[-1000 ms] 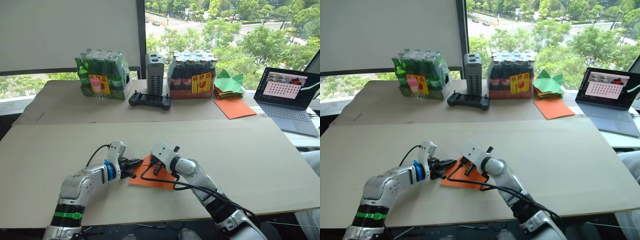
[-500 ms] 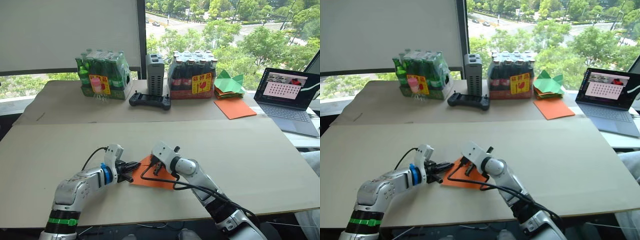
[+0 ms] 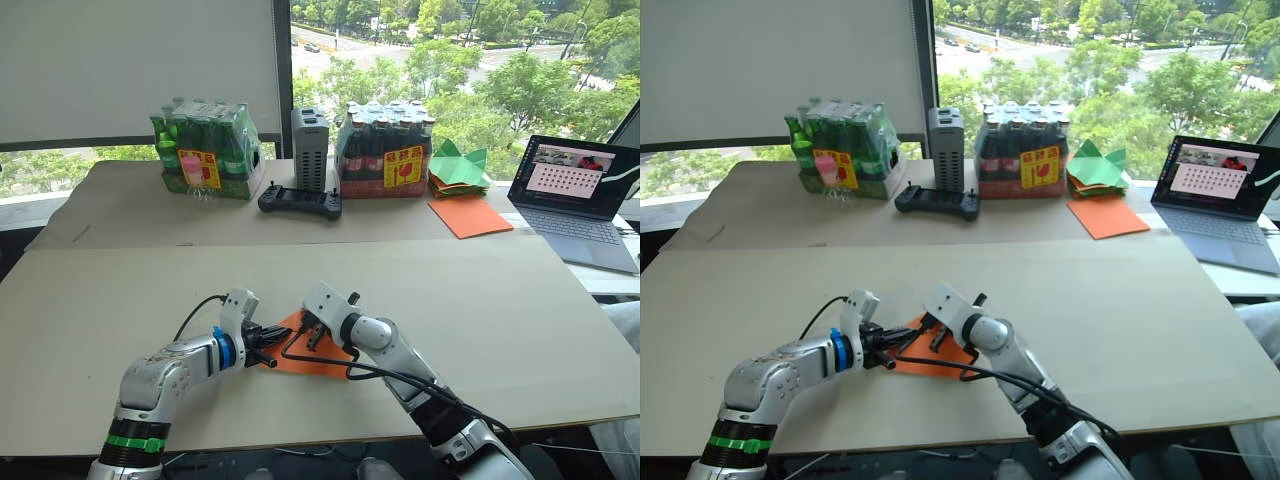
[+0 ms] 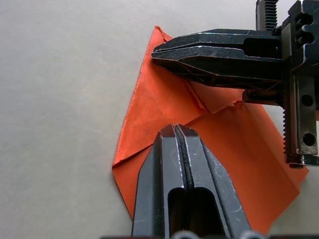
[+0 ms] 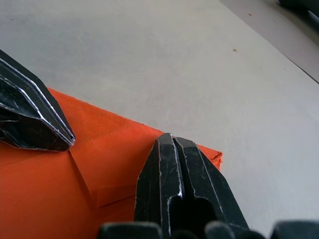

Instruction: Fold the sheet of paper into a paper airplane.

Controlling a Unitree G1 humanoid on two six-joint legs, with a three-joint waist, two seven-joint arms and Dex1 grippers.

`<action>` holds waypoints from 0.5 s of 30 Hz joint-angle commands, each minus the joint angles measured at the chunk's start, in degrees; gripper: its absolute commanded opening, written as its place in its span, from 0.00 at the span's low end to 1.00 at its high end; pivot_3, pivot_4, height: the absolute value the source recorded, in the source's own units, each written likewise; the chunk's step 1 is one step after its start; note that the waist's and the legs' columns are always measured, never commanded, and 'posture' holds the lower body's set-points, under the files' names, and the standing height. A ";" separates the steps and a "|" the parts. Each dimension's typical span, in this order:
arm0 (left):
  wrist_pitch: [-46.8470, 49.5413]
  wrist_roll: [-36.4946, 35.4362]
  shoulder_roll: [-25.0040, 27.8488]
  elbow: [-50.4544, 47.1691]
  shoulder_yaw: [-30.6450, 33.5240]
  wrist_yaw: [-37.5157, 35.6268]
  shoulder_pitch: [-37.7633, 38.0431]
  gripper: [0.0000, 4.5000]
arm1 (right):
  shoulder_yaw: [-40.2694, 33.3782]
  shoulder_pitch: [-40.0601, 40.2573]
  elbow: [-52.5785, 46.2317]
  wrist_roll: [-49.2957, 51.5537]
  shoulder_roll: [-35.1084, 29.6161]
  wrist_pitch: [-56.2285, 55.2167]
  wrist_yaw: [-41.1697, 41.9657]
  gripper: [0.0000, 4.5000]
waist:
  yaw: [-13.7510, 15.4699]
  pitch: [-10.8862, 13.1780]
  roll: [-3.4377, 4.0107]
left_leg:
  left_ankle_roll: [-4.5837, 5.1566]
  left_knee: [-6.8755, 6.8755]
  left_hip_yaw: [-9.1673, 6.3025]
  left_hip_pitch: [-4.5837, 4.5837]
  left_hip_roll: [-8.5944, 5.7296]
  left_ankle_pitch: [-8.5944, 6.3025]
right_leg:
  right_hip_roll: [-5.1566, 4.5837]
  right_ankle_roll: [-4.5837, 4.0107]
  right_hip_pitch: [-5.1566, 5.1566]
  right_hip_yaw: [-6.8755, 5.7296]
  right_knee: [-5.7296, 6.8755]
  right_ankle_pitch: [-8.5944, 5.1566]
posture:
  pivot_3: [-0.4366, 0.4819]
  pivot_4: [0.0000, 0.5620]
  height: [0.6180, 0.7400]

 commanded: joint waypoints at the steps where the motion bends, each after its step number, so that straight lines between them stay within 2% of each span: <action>1: -0.97 1.33 0.74 2.26 -0.71 -0.27 0.43 0.01 | 0.22 3.17 4.39 -0.92 -1.33 4.83 0.37 0.00 | 0.03 0.00 0.00 | 0.00 0.00 0.00 0.00 0.00 0.00 | 0.00 0.00 0.00 0.00 0.00 0.00 | 0.48 0.27 1.00; 15: -2.01 -0.91 -0.45 4.17 1.97 -0.73 -1.32 0.01 | -0.15 3.70 3.67 -1.06 -1.63 5.19 0.60 0.00 | 0.34 0.00 0.00 | 0.00 0.00 0.00 -0.03 0.00 0.00 | 0.00 0.01 -0.02 0.00 -0.02 0.00 | 0.48 0.27 1.00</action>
